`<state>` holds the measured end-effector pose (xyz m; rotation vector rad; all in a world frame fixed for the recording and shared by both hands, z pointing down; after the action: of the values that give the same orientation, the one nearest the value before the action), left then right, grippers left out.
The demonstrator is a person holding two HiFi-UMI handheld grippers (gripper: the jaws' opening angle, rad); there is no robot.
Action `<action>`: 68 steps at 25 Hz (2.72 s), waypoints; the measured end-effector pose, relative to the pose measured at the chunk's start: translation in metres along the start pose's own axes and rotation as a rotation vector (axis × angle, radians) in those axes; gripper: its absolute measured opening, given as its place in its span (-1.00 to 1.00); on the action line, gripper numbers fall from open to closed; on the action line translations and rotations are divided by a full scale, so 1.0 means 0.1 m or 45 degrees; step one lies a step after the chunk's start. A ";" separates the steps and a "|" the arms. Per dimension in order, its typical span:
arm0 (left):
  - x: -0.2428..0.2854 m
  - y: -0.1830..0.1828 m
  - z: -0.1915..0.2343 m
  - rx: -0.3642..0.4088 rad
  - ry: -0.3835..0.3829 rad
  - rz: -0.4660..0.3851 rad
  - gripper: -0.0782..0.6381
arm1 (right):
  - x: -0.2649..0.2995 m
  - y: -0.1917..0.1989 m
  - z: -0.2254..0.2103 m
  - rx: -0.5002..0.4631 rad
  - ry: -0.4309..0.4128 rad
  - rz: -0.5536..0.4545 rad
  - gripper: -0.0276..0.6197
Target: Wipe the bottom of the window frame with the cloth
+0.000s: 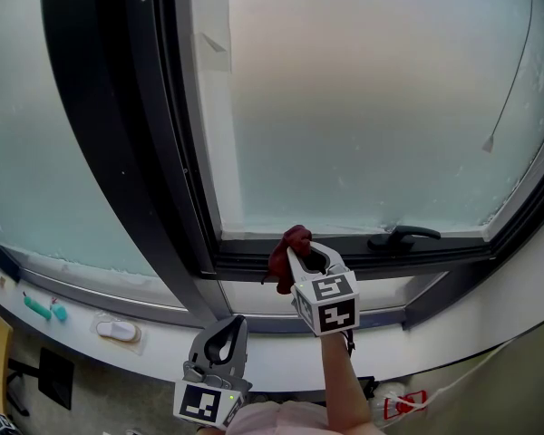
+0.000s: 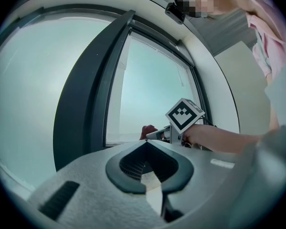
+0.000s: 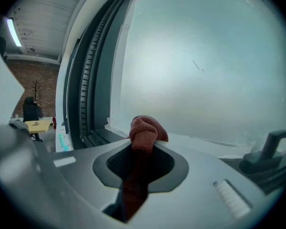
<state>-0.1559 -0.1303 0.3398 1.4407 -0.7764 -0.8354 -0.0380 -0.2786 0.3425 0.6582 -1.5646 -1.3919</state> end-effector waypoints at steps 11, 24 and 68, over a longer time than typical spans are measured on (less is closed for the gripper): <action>0.03 0.00 -0.09 0.002 0.002 -0.002 -0.80 | -0.12 0.06 -0.22 0.054 0.030 -0.024 -0.69; 0.04 -0.01 -0.18 0.004 0.008 -0.005 -0.80 | -0.29 0.13 -0.52 0.094 0.096 -0.034 -0.69; 0.20 -0.01 -0.42 0.011 0.036 -0.007 -0.80 | -0.69 0.30 -1.23 0.194 0.234 -0.077 -0.68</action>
<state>-0.1095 -0.1253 0.3380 1.4596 -0.7558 -0.8151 0.1058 -0.2715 0.3457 0.9061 -1.5237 -1.2264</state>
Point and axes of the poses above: the fingertips, and each gripper's own axes: x forward along the fingers, z to its left, y out of its underside, the point moved 2 cm from there along -x, backward along the fingers, and after that the axes turned 3 degrees about -y, right-handed, at the moved point
